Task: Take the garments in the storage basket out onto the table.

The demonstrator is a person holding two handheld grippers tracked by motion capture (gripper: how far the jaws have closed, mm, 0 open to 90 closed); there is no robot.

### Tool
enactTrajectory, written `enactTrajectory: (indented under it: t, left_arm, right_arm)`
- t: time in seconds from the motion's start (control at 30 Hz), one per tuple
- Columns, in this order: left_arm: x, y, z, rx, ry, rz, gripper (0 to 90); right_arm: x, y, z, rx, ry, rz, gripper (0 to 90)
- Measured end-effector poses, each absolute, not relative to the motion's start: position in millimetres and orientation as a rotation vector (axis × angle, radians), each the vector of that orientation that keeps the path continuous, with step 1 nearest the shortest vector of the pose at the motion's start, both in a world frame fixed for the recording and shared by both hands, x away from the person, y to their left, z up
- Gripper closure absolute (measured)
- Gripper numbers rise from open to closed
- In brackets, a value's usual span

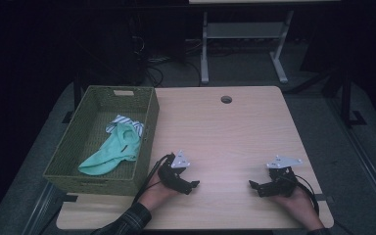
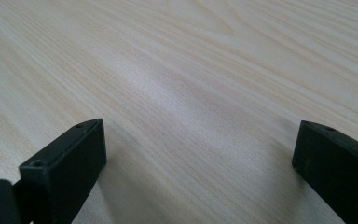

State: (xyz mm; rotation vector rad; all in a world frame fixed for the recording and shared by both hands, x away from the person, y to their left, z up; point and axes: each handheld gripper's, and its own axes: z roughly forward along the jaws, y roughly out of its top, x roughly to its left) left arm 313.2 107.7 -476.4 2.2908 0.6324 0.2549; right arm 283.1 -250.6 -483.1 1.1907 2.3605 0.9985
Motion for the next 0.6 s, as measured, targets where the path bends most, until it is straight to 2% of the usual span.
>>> enactTrajectory:
  t: [0.6]
  left_arm:
    - [316.6,109.4,-467.5,2.319,0.669,0.239,12.9]
  right_arm:
    - [283.1,-250.4,-483.1,1.194,2.358,0.998,2.2]
